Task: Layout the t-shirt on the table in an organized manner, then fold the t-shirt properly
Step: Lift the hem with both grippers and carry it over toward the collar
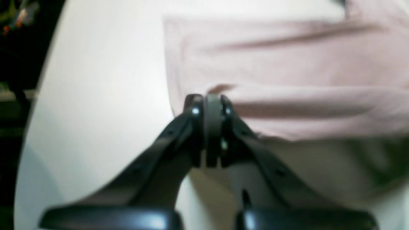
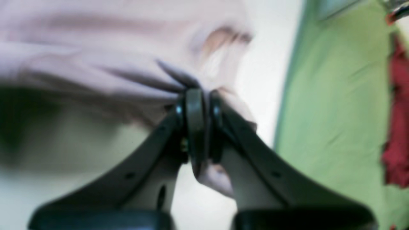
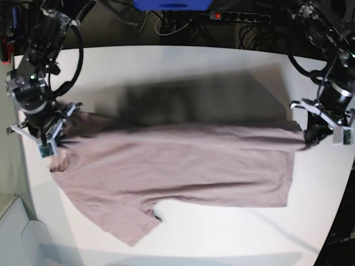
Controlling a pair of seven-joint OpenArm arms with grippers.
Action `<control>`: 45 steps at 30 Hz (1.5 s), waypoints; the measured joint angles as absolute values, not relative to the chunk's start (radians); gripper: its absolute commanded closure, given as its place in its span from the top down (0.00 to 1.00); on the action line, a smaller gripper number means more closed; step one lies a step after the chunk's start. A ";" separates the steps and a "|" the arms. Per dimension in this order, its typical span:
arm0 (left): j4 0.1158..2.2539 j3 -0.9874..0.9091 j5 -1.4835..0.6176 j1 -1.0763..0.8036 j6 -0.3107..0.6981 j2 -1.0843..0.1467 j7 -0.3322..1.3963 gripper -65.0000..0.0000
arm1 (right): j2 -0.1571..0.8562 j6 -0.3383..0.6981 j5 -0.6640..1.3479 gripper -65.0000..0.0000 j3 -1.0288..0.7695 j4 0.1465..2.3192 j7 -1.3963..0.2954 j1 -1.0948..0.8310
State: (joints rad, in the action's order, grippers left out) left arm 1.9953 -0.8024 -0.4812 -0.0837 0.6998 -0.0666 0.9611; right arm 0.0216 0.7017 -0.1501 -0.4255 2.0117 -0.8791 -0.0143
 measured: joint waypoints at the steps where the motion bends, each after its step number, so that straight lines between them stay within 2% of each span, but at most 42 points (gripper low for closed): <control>1: 1.995 -0.802 -0.480 -0.064 0.700 -0.067 0.963 0.00 | 0.022 0.702 -0.150 0.00 -0.427 2.012 -0.886 0.004; 9: 1.963 -0.699 -0.355 0.175 0.701 -0.065 1.015 0.00 | 0.019 0.706 -0.150 0.00 -0.453 2.011 -0.889 0.229; 16: 1.966 -0.587 -0.275 0.303 0.703 -0.067 1.016 0.00 | 0.049 0.706 -0.154 0.00 -0.453 2.013 -0.890 0.378; 18: 1.971 -0.587 -0.280 0.336 0.703 -0.068 1.014 0.00 | 0.069 0.707 -0.149 0.00 -0.451 2.021 -0.881 0.390; 22: 1.998 -0.572 -0.272 0.385 0.701 -0.073 1.021 0.00 | 0.105 0.706 -0.160 0.00 -0.461 2.029 -0.751 0.387; 29: 2.001 -0.376 -0.279 0.458 0.703 -0.103 1.010 0.00 | 0.097 0.706 -0.157 0.00 -0.452 2.029 -0.556 0.390; 35: 2.009 -0.302 -0.289 0.542 0.703 -0.099 1.010 0.00 | 0.088 0.706 -0.153 0.00 -0.469 2.029 -0.533 0.469; 45: 2.011 -0.304 -0.201 0.750 0.703 -0.038 1.016 0.00 | 0.102 0.708 -0.155 0.00 -0.516 2.029 -0.532 0.643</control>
State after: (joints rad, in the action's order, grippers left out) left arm 2.0106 -0.3038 -0.2012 0.7502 0.7033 -0.0376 1.0164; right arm 0.1017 0.7078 -0.1551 -0.5156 2.0293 -0.5323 0.6434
